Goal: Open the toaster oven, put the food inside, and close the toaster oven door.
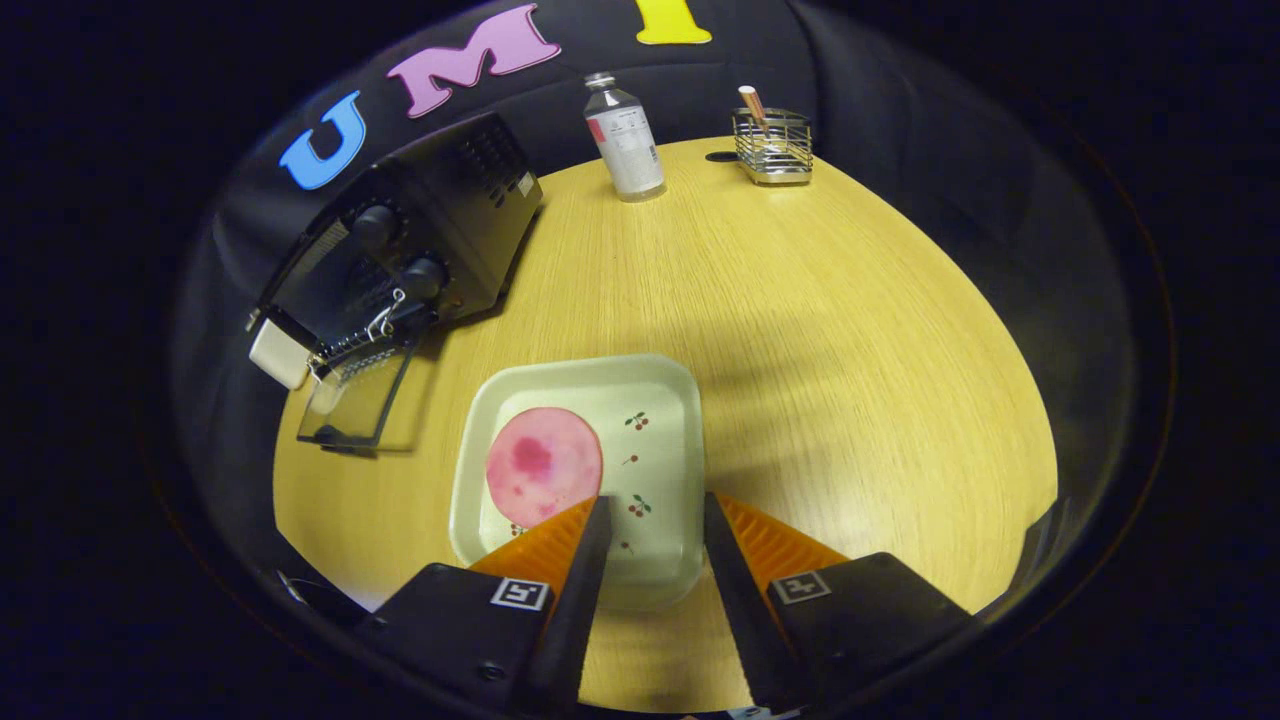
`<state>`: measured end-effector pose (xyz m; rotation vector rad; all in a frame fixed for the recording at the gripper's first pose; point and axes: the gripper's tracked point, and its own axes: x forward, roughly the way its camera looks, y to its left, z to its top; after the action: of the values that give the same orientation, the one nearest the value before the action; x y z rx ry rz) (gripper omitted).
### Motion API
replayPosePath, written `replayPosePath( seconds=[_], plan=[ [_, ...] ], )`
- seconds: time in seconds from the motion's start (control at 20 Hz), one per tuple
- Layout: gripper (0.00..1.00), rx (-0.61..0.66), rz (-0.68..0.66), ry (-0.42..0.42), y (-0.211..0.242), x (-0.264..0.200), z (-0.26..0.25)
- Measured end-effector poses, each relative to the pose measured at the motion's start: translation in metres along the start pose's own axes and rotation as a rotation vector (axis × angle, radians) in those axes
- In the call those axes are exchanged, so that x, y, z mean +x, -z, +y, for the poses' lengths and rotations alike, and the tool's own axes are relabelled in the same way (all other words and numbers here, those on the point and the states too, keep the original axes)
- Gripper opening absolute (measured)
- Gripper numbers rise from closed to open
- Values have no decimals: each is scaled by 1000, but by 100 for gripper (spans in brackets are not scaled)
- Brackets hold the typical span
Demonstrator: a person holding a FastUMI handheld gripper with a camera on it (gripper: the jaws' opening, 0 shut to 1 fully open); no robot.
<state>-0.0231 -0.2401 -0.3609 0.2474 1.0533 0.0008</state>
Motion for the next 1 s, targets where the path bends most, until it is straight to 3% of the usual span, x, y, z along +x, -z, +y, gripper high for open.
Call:
replayPosePath(
  seconds=[0.2,0.25,0.3,0.55,0.65,1.0],
  plan=[
    [49,-53,6,68,0,-1,-5],
    [49,-36,13,69,1,2,-5],
    [49,-23,18,69,0,1,-6],
    [17,83,27,19,-4,6,-11],
    [11,100,25,3,-4,2,-12],
    [6,384,56,-148,1,2,4]
  ],
)
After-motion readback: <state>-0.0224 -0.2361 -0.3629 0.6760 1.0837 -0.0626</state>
